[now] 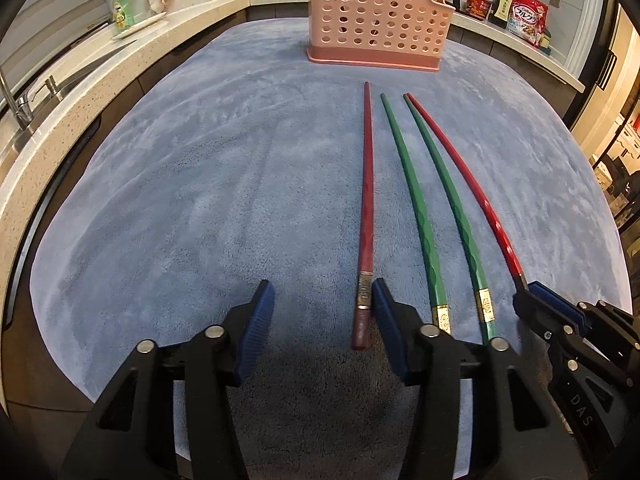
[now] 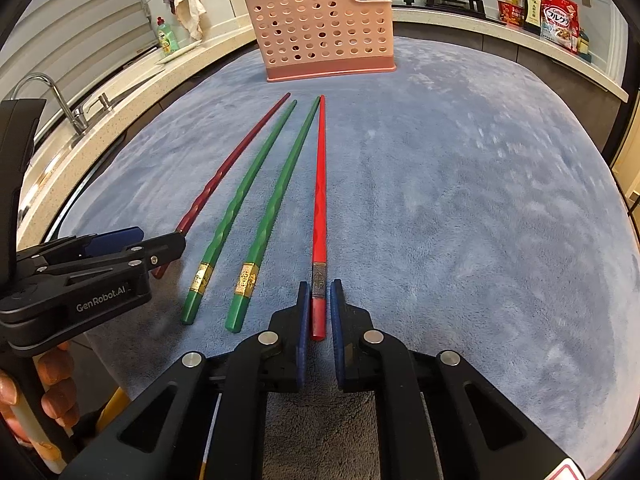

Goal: Organize utensils
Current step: 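Grasp a dark red chopstick with left tool while right tool grasps a red one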

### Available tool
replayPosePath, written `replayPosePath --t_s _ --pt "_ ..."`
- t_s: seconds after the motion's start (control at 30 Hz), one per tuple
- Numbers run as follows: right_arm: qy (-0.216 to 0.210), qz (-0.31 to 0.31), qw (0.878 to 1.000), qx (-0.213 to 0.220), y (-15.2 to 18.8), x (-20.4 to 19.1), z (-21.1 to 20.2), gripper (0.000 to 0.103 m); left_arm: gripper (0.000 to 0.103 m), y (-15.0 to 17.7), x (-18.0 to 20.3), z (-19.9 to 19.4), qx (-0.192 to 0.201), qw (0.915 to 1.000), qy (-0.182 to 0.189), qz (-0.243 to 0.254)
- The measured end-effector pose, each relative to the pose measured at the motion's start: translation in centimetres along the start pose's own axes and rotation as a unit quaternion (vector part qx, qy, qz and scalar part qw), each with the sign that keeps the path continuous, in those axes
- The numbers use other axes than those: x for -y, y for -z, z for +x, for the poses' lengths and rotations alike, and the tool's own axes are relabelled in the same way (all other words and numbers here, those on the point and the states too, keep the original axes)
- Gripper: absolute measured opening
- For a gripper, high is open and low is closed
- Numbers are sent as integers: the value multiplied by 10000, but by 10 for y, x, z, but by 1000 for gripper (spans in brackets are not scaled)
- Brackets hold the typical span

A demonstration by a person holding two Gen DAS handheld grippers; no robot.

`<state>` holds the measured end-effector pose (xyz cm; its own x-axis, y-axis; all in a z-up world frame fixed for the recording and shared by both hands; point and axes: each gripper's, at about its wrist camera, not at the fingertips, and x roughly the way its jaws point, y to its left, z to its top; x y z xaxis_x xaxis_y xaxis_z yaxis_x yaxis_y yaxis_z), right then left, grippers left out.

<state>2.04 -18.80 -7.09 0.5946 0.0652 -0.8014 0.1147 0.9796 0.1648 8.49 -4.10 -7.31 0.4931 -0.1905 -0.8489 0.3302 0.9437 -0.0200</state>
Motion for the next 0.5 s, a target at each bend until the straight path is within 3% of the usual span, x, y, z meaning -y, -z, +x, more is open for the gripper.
replayPosePath --t_s 0.2,0.5 --pt "3 -3 10000 -4 0 0 0 9 15 -2 0 0 -18 10000 65 34" --pt "-16 41 10000 10 -1 1 -4 7 10 -3 -3 -2 -113 9997 223 -40"
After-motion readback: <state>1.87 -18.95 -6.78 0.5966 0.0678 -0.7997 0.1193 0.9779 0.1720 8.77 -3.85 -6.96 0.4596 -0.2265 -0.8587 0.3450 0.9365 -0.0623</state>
